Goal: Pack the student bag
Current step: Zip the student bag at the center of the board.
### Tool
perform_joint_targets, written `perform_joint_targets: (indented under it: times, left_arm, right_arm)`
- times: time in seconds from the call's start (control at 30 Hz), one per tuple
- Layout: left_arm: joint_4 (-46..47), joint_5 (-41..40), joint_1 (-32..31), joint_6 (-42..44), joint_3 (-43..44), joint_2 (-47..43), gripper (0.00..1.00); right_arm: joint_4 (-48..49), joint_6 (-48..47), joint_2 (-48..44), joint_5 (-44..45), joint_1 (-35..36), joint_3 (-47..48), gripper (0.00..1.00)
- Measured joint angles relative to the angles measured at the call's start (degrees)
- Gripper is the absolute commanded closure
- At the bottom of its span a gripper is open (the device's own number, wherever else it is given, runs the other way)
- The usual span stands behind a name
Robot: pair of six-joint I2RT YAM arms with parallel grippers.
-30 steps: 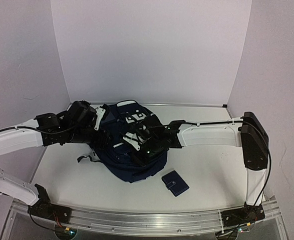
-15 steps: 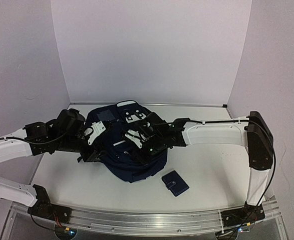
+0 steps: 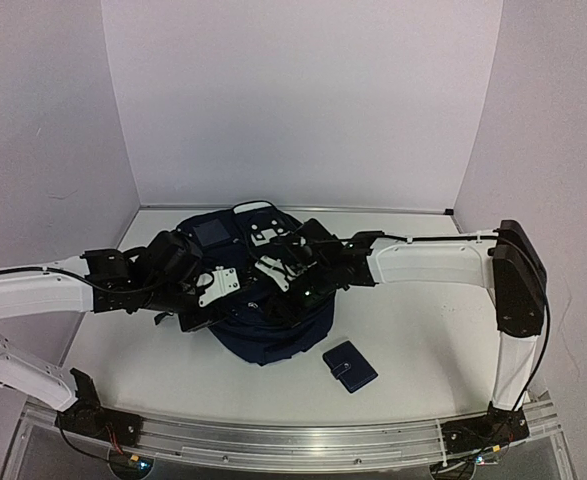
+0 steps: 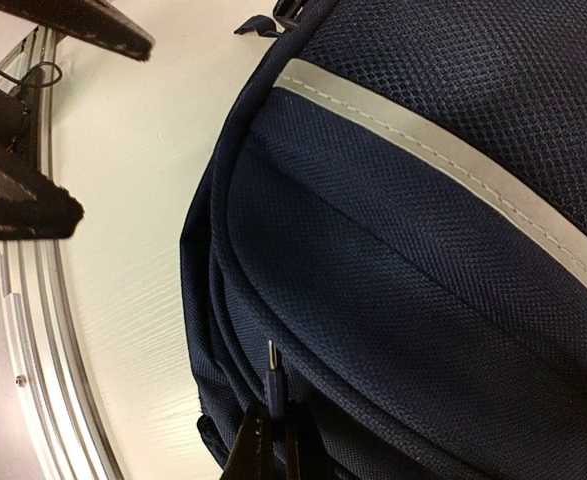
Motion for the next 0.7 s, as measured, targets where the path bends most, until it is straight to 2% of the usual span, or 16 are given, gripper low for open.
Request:
perform_joint_targets:
  times: [0.23, 0.47, 0.7]
  left_arm:
    - [2.10, -0.36, -1.33, 2.87, 1.78, 7.04, 0.52]
    - [5.92, -1.89, -2.10, 4.77, 1.75, 8.04, 0.58]
    - [8.12, -4.81, -2.36, 7.40, 1.75, 9.03, 0.92]
  right_arm:
    - [-0.39, 0.33, 0.02, -0.94, -0.11, 0.00, 1.00]
    - [-0.96, 0.48, 0.01, -1.64, -0.30, 0.00, 1.00]
    - [-1.03, 0.55, 0.00, -2.35, -0.39, 0.00, 1.00]
